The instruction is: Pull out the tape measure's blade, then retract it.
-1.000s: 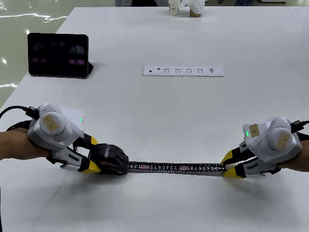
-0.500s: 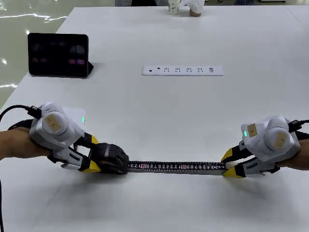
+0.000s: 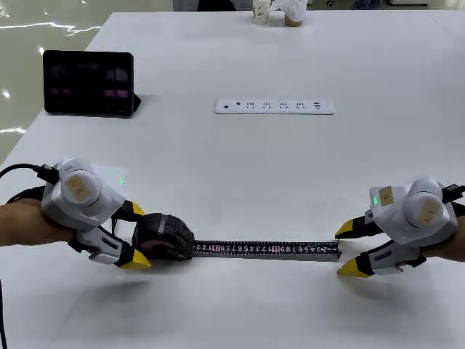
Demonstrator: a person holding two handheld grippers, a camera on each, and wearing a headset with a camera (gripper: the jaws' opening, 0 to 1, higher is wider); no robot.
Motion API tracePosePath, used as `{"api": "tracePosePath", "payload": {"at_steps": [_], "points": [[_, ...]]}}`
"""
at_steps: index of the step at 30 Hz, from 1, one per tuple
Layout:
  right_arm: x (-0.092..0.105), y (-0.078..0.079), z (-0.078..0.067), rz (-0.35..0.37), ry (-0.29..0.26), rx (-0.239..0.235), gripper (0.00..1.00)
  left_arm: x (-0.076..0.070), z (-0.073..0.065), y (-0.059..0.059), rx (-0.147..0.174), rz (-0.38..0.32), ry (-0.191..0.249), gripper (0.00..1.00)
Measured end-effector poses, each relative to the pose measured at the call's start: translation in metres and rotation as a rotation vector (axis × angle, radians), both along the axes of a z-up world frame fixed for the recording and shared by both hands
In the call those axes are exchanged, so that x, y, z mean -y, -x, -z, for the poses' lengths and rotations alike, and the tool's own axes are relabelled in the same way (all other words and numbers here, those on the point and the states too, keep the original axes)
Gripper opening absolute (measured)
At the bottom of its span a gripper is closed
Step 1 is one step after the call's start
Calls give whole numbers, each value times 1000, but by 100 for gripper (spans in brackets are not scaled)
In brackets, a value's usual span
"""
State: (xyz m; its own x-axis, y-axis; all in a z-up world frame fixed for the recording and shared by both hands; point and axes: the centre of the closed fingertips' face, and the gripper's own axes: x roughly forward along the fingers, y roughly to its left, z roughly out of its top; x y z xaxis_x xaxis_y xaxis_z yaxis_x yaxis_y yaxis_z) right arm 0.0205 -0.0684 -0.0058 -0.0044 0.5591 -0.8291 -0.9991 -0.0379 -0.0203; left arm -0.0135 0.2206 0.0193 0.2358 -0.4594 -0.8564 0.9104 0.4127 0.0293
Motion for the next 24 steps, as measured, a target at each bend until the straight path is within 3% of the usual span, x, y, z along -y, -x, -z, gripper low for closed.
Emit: {"api": "tracePosePath", "payload": {"at_steps": [14, 24], "points": [[9, 11, -8, 117, -52, -1, 53, 0, -7, 16, 5, -109, 68, 66], [12, 16, -15, 196, -101, 4, 62, 4, -12, 24, 36, -174, 119, 78]]}}
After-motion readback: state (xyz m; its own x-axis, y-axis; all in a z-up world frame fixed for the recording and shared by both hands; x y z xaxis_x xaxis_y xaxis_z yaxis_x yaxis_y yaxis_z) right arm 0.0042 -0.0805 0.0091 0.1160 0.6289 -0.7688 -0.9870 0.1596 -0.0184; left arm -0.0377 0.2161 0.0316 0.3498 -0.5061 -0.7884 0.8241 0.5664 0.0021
